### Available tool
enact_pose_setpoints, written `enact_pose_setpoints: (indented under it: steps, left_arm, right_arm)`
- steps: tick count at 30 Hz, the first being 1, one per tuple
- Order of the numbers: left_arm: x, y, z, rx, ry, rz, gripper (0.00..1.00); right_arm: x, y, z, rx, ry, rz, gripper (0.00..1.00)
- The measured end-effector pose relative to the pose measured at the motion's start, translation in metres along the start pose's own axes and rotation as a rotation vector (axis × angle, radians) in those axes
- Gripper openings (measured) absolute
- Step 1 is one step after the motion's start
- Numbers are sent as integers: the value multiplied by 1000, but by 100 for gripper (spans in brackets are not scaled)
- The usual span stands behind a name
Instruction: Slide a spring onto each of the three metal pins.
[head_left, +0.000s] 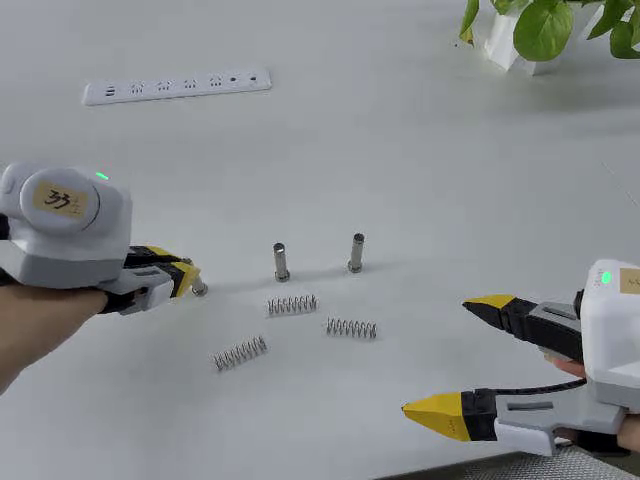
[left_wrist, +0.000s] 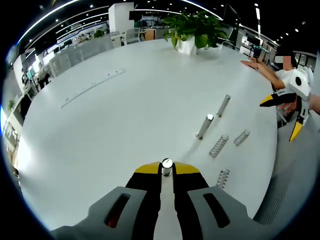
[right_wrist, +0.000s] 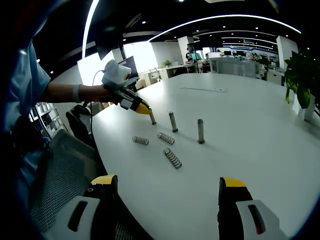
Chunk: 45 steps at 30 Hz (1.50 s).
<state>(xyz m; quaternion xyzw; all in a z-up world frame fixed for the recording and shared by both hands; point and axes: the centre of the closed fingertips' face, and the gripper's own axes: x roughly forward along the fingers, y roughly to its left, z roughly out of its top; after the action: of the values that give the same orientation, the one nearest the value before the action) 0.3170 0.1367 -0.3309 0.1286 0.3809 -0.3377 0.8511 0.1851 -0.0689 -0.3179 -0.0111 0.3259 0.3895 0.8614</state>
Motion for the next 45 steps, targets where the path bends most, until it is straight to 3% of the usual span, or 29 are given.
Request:
enact_pose_setpoints:
  steps: [17, 21, 27, 36, 45]
  left_arm:
    - [2, 0, -5, 0, 6, 1, 6]
    - [3, -1, -3, -8, -9, -4, 6]
    - [4, -1, -7, -9, -4, 3, 13]
    - [6, 2, -7, -9, -18, 24, 36]
    - [6, 2, -7, -12, -33, 22, 50]
  right_arm:
    - [-1, 0, -1, 4, 0, -1, 82]
    - [-1, 0, -1, 4, 1, -2, 82]
    - [-1, -1, -2, 5, 4, -1, 82]
    - [-1, 0, -3, 4, 6, 0, 82]
    - [-1, -1, -2, 0, 6, -2, 83]
